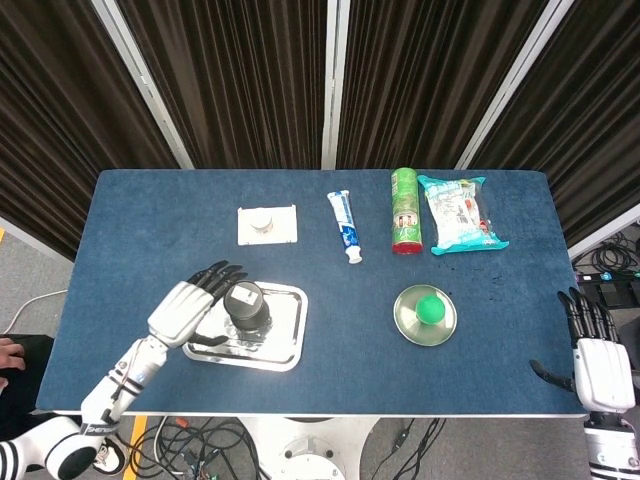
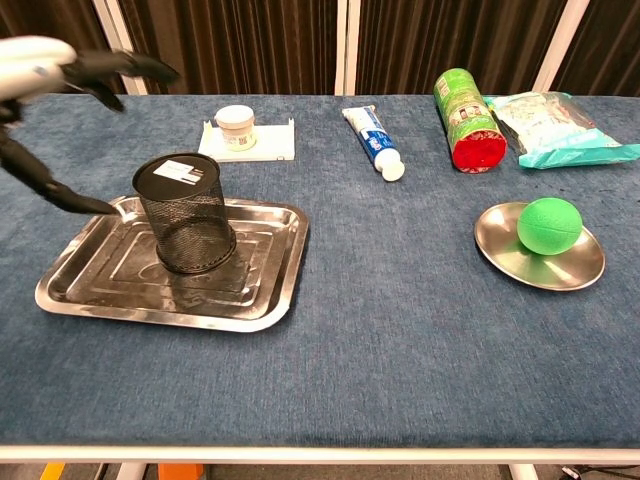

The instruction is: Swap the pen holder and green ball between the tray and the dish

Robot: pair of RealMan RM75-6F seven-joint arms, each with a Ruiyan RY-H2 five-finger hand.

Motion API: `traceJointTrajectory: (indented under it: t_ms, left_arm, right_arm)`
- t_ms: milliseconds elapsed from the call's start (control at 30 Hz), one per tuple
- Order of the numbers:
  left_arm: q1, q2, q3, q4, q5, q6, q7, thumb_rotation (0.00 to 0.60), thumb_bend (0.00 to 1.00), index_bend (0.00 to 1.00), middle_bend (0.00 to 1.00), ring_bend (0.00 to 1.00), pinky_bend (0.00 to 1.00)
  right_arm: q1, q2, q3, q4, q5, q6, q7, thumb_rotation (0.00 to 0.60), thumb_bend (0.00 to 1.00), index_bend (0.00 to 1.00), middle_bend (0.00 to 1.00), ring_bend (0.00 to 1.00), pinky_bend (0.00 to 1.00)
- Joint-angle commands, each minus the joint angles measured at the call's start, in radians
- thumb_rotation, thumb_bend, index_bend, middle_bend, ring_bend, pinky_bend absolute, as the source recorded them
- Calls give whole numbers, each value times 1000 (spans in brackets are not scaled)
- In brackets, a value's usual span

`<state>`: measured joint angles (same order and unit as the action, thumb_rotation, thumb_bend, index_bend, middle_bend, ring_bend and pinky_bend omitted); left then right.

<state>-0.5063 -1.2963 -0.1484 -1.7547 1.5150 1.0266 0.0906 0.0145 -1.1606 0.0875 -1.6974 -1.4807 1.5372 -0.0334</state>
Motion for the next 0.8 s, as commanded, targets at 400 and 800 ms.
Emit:
traceJointTrajectory:
  t_ms: [400, 800]
  left_arm:
    - [-156, -116, -23, 145, -119, -153, 29, 600, 3, 84, 44, 0, 199]
    - [-210, -125, -9, 178, -173, -205, 32, 600, 38, 163, 184, 65, 315]
  right_arm:
    - [9, -12, -2, 29, 32, -34, 13, 600, 12, 0, 0, 0, 0]
    - [10, -18, -4, 45, 44, -45, 25, 600, 12, 0, 0, 0, 0]
